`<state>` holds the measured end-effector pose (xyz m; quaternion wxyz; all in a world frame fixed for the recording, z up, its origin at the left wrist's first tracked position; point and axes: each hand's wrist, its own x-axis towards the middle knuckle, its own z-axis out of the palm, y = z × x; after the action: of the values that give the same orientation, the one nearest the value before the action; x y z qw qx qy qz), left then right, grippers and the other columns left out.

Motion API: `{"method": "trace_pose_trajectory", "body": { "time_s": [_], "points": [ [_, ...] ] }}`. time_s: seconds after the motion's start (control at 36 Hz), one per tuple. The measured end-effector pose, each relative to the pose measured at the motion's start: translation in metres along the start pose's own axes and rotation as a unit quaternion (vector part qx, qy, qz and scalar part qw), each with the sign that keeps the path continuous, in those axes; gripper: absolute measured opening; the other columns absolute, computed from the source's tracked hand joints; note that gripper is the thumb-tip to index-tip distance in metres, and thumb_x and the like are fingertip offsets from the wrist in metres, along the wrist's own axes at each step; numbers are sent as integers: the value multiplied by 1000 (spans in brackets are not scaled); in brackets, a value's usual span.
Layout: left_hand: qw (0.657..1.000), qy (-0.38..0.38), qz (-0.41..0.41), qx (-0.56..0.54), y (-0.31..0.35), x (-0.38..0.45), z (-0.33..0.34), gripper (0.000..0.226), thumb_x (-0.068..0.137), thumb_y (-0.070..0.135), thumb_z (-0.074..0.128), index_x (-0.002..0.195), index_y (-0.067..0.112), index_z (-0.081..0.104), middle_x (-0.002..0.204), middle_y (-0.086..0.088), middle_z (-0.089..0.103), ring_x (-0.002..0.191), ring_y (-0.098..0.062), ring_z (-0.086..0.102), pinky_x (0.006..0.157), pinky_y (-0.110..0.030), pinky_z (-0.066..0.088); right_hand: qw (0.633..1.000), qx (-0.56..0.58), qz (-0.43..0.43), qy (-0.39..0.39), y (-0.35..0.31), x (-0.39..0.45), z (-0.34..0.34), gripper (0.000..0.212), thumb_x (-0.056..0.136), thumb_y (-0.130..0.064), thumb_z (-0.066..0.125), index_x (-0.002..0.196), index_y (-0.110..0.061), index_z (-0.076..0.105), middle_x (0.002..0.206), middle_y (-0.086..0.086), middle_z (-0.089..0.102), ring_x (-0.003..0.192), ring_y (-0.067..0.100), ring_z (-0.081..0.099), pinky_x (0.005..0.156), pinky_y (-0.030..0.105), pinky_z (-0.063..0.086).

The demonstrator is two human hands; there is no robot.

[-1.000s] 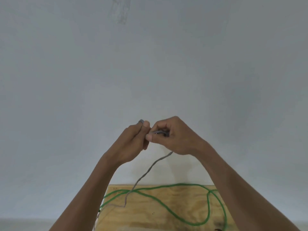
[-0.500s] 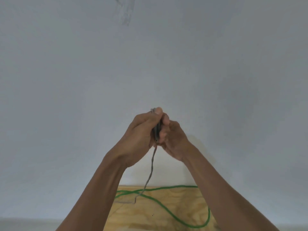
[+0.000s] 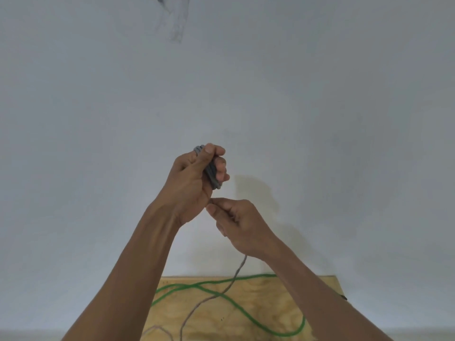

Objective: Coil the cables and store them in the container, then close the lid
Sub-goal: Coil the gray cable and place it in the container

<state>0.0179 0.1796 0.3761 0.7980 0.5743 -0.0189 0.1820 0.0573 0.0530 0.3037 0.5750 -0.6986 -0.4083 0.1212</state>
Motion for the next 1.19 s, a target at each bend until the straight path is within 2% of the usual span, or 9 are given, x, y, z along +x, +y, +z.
{"method": "trace_pose_trajectory", "body": {
  "time_s": [0.17, 0.36, 0.5, 0.64, 0.75, 0.86, 0.97, 1.08, 1.19],
  "points": [
    [972, -8, 20, 234, -6, -3, -10, 29, 108, 23, 44, 97, 5, 65, 71, -2, 66, 65, -17, 59, 71, -35, 49, 993, -120, -2, 3, -12, -3, -5, 31, 100, -32, 57, 82, -9, 68, 44, -6, 35, 43, 12, 32, 48, 20, 30],
    [909, -28, 39, 414, -9, -7, -22, 38, 108, 26, 42, 90, 2, 65, 70, 5, 63, 60, -3, 58, 61, -15, 45, 985, -165, -43, -1, -37, 7, -33, 11, 88, -22, 69, 78, -18, 73, 48, -9, 51, 46, 10, 44, 51, 26, 41],
    [926, -98, -25, 363, -16, -21, -22, 72, 107, 52, 17, 76, 0, 56, 66, -5, 57, 65, -16, 50, 71, -29, 41, 990, -115, -73, -44, -54, 22, -51, 4, 86, -17, 75, 84, -14, 73, 73, -3, 77, 73, 16, 75, 82, 45, 57],
    [959, -106, -104, 240, -18, -31, -15, 76, 97, 73, 15, 80, 12, 58, 61, -7, 55, 62, -24, 48, 76, -46, 38, 995, -42, -88, -3, -50, 40, -61, 16, 73, -14, 87, 81, -8, 74, 73, 3, 73, 75, 27, 71, 80, 51, 56],
    [977, -126, -112, 129, -14, -35, -5, 66, 99, 65, 26, 75, 11, 56, 58, -9, 45, 57, -23, 43, 69, -40, 43, 996, 79, -45, 22, -36, 44, -64, 9, 80, -5, 79, 83, -2, 72, 64, -9, 67, 51, 5, 55, 51, 19, 41],
    [981, -160, -89, 65, -7, -33, 5, 50, 103, 47, 34, 76, 12, 58, 61, -9, 45, 58, -24, 42, 67, -36, 47, 988, 153, -16, 32, -16, 38, -48, 5, 85, -14, 72, 81, -11, 72, 54, -5, 63, 44, 19, 48, 47, 30, 33],
    [985, -150, -57, 64, 0, -23, 9, 37, 103, 36, 41, 79, 13, 58, 61, -7, 48, 58, -23, 47, 65, -43, 39, 977, 207, 33, 24, -11, 23, -21, 38, 77, -9, 52, 47, -28, 67, 44, -9, 57, 40, 8, 50, 47, 29, 33],
    [991, -113, -34, 65, 6, -11, 7, 30, 105, 30, 44, 85, 10, 55, 65, -5, 50, 61, -20, 50, 66, -35, 47, 993, 105, 44, 31, -10, 9, -10, 38, 100, -13, 56, 62, -17, 64, 57, -5, 61, 47, 11, 45, 52, 29, 40],
    [981, -75, 12, 181, 9, -1, 0, 31, 108, 28, 40, 87, 10, 54, 67, -1, 52, 65, -19, 49, 76, -32, 52, 997, 58, 33, 37, -13, 2, -4, 21, 99, -26, 61, 84, -16, 72, 58, -7, 59, 50, 11, 45, 51, 22, 38]
  ]
}}
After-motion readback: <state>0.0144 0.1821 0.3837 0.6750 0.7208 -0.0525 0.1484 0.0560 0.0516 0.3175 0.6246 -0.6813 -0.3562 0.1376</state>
